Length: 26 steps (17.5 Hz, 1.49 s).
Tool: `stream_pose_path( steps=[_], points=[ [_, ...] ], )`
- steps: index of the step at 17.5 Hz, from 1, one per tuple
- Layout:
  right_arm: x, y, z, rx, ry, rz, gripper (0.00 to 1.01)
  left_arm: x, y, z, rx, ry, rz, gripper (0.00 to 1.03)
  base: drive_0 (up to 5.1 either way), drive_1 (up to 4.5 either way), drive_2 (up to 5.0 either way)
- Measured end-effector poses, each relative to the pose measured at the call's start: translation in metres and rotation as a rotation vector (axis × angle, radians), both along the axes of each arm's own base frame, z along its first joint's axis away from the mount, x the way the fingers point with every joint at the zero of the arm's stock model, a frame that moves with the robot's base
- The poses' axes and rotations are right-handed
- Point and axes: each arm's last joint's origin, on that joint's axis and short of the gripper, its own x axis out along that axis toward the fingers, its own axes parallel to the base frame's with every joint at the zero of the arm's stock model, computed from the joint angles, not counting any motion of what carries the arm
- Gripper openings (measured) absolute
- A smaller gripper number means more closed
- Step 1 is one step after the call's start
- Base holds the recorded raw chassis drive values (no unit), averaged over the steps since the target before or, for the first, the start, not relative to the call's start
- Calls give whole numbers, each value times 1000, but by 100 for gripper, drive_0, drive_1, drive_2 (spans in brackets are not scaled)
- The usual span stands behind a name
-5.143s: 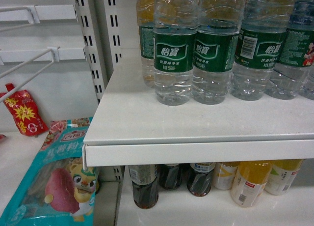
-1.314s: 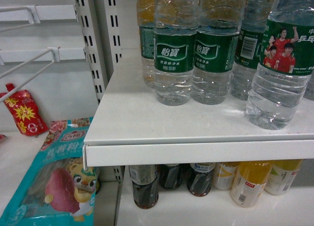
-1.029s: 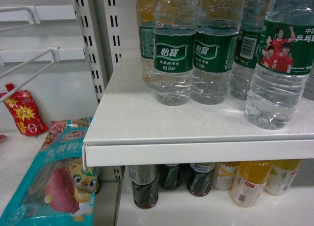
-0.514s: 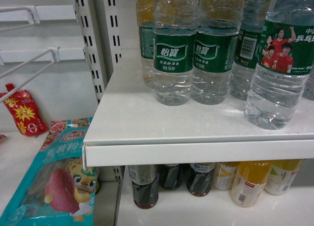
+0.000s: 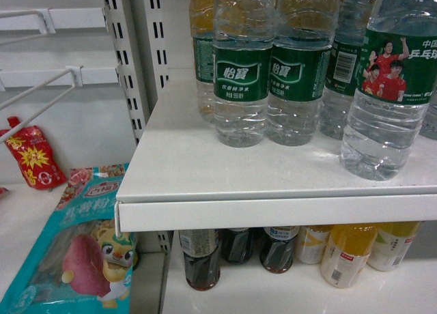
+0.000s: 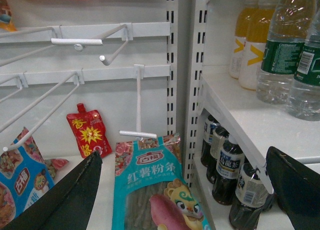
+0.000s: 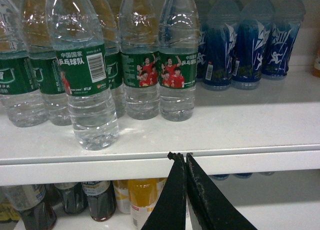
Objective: Move water from second to third shelf
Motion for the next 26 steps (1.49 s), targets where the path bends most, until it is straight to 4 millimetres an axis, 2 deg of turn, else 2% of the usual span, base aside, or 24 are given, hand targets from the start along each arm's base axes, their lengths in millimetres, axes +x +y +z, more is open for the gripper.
stream_pose_path(
  steps=[2, 3, 6, 9, 10, 12, 26],
  points=[
    [0, 0, 0, 0, 1, 0, 2, 0, 0, 0, 0, 0, 0, 98, 0, 0, 0],
    [0, 0, 0, 0, 1, 0, 10, 0, 0, 0, 0, 0, 0, 98, 0, 0, 0],
    [0, 0, 0, 0, 1, 0, 41, 0, 0, 0, 0, 0, 0, 98, 0, 0, 0],
    [0, 0, 0, 0, 1, 0, 67, 0, 0, 0, 0, 0, 0, 98, 0, 0, 0],
    [0, 0, 0, 0, 1, 0, 82, 0, 0, 0, 0, 0, 0, 98, 0, 0, 0],
    [0, 0, 0, 0, 1, 0, 99, 0, 0, 0, 0, 0, 0, 98, 0, 0, 0],
    [0, 0, 0, 0, 0, 0, 98, 0, 0, 0, 0, -1, 0, 98, 0, 0, 0]
  ],
)
